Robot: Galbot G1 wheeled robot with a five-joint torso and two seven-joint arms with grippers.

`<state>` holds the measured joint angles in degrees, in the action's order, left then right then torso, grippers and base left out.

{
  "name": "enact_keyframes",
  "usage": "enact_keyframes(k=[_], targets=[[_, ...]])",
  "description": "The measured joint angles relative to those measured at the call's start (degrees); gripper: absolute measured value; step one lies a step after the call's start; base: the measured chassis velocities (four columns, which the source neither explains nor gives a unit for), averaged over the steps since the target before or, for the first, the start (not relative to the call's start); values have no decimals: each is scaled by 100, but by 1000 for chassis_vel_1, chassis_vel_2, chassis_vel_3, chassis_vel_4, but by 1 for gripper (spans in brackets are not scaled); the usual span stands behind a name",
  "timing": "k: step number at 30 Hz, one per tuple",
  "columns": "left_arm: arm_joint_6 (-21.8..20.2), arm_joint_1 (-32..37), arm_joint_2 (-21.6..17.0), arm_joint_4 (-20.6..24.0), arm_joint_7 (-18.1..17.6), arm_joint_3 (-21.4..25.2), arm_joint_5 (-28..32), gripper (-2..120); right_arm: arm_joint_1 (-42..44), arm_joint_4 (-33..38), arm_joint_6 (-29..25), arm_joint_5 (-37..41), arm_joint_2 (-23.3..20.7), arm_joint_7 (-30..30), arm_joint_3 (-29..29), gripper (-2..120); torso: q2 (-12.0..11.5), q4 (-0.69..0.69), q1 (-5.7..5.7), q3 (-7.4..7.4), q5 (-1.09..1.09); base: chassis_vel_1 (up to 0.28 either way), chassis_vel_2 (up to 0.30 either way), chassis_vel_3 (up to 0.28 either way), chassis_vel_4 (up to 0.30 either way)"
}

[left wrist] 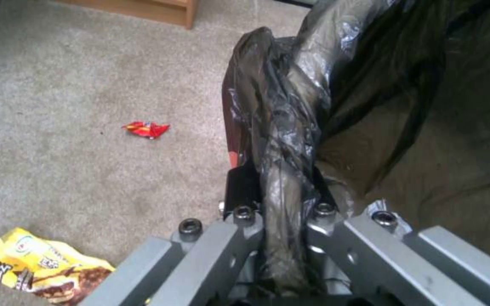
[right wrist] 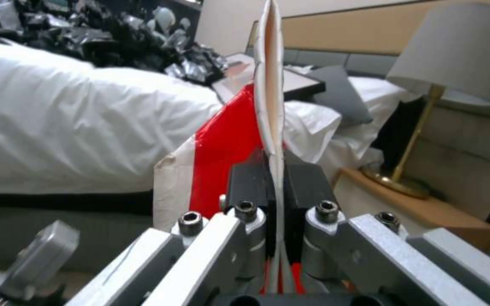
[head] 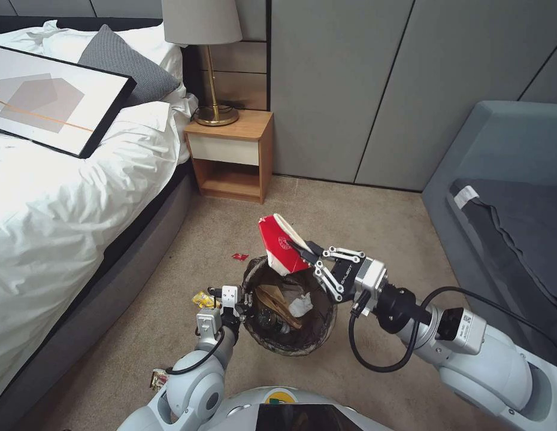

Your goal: Pick up the trash bin, then pick up the garbage from the floor and place it into the trash bin.

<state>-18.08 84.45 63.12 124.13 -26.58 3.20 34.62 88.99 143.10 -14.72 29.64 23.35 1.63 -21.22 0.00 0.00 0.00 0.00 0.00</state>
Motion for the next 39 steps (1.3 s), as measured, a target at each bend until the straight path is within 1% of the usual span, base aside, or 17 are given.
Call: enact_keyframes(k=[4,7,12,22,25,26,28,29,30,32,33,36,37,39], targets=[[-14,-32,-13,11,-12,19,45,2,473,-204,-88,-286,16,160,26,0,0,-2,0,0,0,0,0,0,0],[-16,-40,-16,15,-13,23,59,2,546,-390,-131,-442,43,213,146,0,0,-2,0,0,0,0,0,0,0],[-18,-51,-23,33,-16,34,88,2,339,-807,-149,-640,113,241,549,0,0,0,0,0,1,0,0,0,0],[-22,-82,-36,48,-26,49,137,2,146,-1279,-153,-857,188,161,829,0,0,0,0,0,1,0,0,0,0],[-23,-87,-32,48,-27,41,139,2,122,-1325,-142,-885,199,112,840,3,0,0,0,0,0,0,0,0,0],[-23,-87,-30,48,-28,38,139,2,112,-1342,-139,-893,203,91,845,7,0,0,0,0,0,0,0,0,0],[-24,-87,-17,48,-28,29,139,2,91,-1382,-135,-922,228,41,857,19,0,0,0,0,0,0,0,0,0],[-23,-86,-13,48,-28,27,138,2,91,-1387,-135,-934,239,29,859,22,0,0,0,0,0,0,0,0,0],[-23,-86,-13,48,-28,27,138,2,91,-1387,-135,-934,239,29,859,22,0,0,0,0,0,0,0,0,0],[-23,-81,-9,48,-28,27,134,2,107,-1387,-135,-950,250,20,859,31,0,-1,0,0,0,0,0,0,0],[-23,-81,-9,48,-28,27,134,2,107,-1387,-135,-950,250,20,859,31,0,-1,0,0,0,0,0,0,0],[-23,-73,-6,47,-29,27,127,2,108,-1356,-132,-964,274,4,856,45,0,0,0,0,0,0,0,0,0],[-23,-73,-6,47,-29,27,127,2,108,-1356,-132,-964,274,4,856,45,0,0,0,0,0,0,0,0,0],[-23,-70,2,44,-29,27,117,2,107,-1325,-125,-964,299,-4,851,57,0,0,0,0,0,0,0,0,0]])
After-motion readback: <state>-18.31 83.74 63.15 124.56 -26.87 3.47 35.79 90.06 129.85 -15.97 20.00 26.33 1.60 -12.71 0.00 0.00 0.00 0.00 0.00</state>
